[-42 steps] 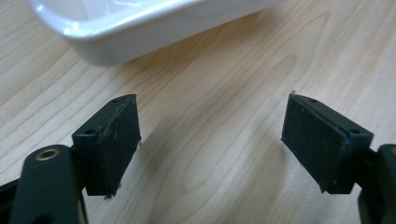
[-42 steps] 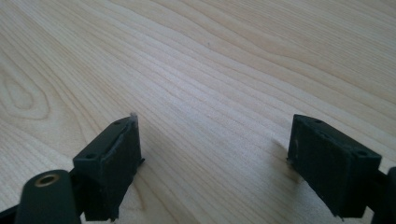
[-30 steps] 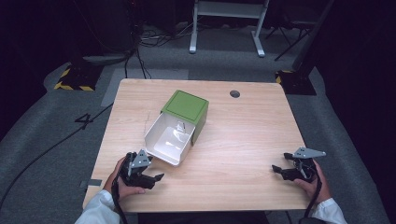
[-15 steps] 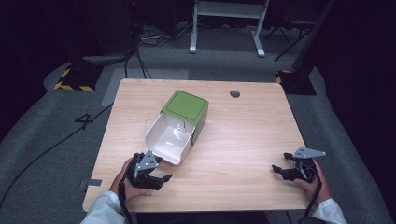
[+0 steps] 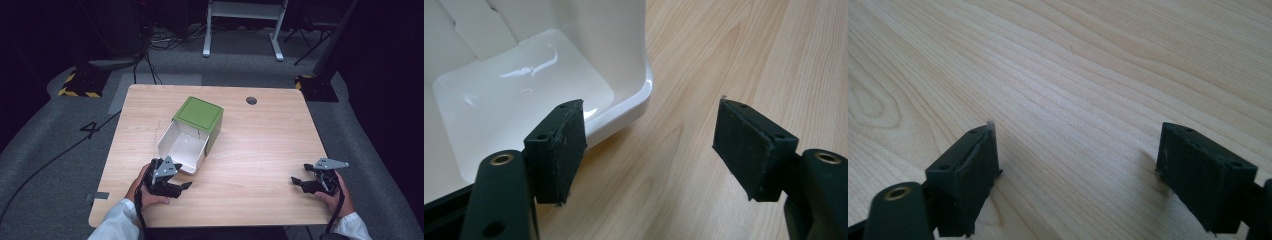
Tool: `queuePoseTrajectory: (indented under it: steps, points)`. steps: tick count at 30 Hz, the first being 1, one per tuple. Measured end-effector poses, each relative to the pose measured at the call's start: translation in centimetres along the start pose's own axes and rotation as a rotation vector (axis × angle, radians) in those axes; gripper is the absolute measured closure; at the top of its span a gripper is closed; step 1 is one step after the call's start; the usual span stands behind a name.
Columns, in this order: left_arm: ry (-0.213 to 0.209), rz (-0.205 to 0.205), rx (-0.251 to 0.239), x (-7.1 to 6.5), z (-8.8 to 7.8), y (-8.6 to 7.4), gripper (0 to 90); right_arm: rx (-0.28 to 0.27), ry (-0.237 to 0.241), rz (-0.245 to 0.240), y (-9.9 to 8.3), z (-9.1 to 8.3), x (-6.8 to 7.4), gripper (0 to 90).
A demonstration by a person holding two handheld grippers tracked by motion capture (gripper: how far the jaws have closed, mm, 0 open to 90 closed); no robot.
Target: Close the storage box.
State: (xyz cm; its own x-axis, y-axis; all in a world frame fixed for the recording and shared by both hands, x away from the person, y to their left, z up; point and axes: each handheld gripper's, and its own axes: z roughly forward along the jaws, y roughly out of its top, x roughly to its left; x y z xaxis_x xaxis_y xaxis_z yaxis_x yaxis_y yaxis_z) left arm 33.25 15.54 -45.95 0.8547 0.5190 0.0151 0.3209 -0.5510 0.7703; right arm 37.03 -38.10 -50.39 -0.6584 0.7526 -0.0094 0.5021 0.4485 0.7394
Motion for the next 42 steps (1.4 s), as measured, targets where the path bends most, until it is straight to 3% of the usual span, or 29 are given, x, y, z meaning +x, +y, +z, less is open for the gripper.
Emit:
queuePoseTrajectory:
  steps: [8,17,21,31,32,40,42]
  points:
    - [-0.005,0.021,0.010,0.2,1.4,1.2,44.5,0.000,0.000,-0.001,0.0,0.0,0.0,17.0]
    - [0.035,0.020,0.051,1.0,2.0,1.0,45.3,0.000,0.000,-0.001,0.0,0.0,0.0,17.0]
    - [0.040,-0.013,0.019,1.9,1.8,0.7,45.3,0.000,0.000,-0.001,0.0,0.0,0.0,17.0]
    - [0.035,-0.017,-0.015,2.8,2.2,1.8,45.2,0.000,0.000,-0.001,0.0,0.0,0.0,17.0]
    - [0.057,-0.015,-0.019,2.9,2.2,2.0,44.1,0.000,0.000,-0.001,0.0,0.0,0.0,17.0]
    - [0.056,-0.002,0.037,3.8,3.8,2.4,44.7,-0.001,0.000,-0.001,0.0,0.0,0.0,17.0]
    - [0.034,0.011,0.043,4.1,4.0,2.5,47.1,0.000,0.000,0.000,0.0,0.0,0.0,17.0]
